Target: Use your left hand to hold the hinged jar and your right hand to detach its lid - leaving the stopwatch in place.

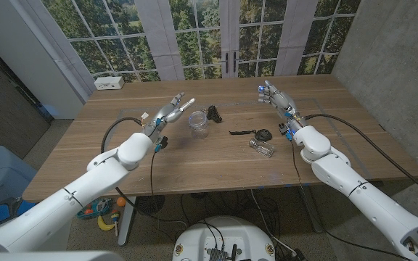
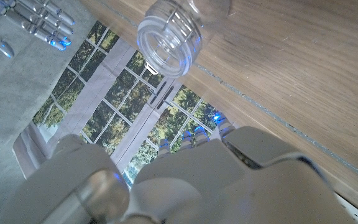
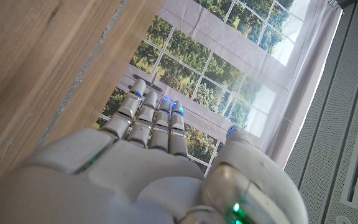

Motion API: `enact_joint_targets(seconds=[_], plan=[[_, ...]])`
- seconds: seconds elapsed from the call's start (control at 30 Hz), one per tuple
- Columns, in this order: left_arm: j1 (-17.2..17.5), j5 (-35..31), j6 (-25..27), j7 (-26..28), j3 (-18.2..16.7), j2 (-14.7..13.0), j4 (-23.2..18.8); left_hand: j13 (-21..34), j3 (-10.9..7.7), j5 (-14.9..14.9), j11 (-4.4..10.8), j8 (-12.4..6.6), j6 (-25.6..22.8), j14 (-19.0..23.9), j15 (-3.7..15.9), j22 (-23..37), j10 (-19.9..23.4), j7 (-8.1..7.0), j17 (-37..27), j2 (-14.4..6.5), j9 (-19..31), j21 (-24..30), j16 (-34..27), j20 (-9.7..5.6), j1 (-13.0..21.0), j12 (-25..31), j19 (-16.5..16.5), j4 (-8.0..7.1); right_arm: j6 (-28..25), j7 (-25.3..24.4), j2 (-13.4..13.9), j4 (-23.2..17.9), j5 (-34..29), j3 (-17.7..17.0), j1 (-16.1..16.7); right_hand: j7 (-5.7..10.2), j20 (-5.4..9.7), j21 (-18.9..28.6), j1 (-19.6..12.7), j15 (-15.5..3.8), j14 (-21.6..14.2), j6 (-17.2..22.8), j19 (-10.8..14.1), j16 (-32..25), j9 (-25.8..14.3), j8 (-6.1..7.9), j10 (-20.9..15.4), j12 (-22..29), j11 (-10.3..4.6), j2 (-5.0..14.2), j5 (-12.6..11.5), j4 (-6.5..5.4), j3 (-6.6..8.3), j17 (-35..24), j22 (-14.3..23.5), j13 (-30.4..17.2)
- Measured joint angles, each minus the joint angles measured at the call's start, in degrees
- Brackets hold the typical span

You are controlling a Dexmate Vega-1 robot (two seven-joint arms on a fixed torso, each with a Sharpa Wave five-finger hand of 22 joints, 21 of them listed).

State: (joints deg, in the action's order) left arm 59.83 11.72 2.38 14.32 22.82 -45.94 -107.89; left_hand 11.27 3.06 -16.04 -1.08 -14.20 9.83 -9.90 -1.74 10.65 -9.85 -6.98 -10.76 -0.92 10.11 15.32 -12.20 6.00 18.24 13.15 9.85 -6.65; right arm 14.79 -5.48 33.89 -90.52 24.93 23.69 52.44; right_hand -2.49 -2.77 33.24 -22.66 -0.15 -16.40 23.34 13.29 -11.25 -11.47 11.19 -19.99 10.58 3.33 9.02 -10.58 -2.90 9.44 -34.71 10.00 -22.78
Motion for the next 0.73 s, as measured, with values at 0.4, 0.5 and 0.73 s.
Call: enact_joint_targets(seconds=[0.4, 0.5, 0.73], plan=[[1.95, 5.68, -16.91, -1.44, -2.47, 5.47, 7.93, -1.42, -8.84, -3.95, 4.47, 1.08, -6.22, 1.79, 3.77, -0.80, 1.31, 4.24, 0.78, -8.69, -0.52, -0.24, 0.76, -7.99, -3.56, -0.52, -4.80, -3.32, 2.13, 4.99, -0.79, 3.27, 4.41, -0.20, -0.95, -0.06, 5.09, -4.64, 5.11, -2.06, 7.20, -2.72, -5.34, 0.90, 0.73, -0.61, 3.94, -0.22, -2.06, 1.31, -0.94, -4.81, 3.89, 3.43, -0.40, 3.55], [1.96, 6.86, -19.91, -2.41, -2.74, 6.70, 9.62, -1.42, -18.77, -6.55, 4.57, 2.99, -7.49, 3.41, 3.78, -0.80, 3.03, 4.83, 0.91, -8.20, -0.52, -1.31, 1.00, -8.02, -4.44, -1.36, -6.57, -3.98, 3.96, 7.29, -1.49, 5.06, 5.59, -0.39, -1.48, -0.48, 5.02, -6.79, 6.42, -1.96, 10.04, -4.60, -8.47, 1.31, 0.82, -0.83, 5.73, -0.44, -2.01, 0.90, -1.58, -5.91, 4.99, 4.81, -0.41, 4.65], [1.85, 8.90, -24.58, -4.39, -3.18, 8.99, 12.62, -1.42, -26.51, -7.70, 4.15, 4.05, -7.50, 2.76, 3.86, -0.79, 2.35, 5.22, 0.74, -8.04, -0.52, -2.42, 1.93, -7.95, -5.66, -2.36, -6.81, -4.19, 10.36, 11.11, -3.49, 11.00, 7.19, -0.80, -2.85, -1.40, 4.51, -9.32, 7.51, -1.89, 13.14, -6.10, -11.80, 1.31, 1.09, -0.83, 7.02, -0.44, -2.31, 0.73, -1.94, -6.11, 6.00, 6.85, -0.67, 6.13]])
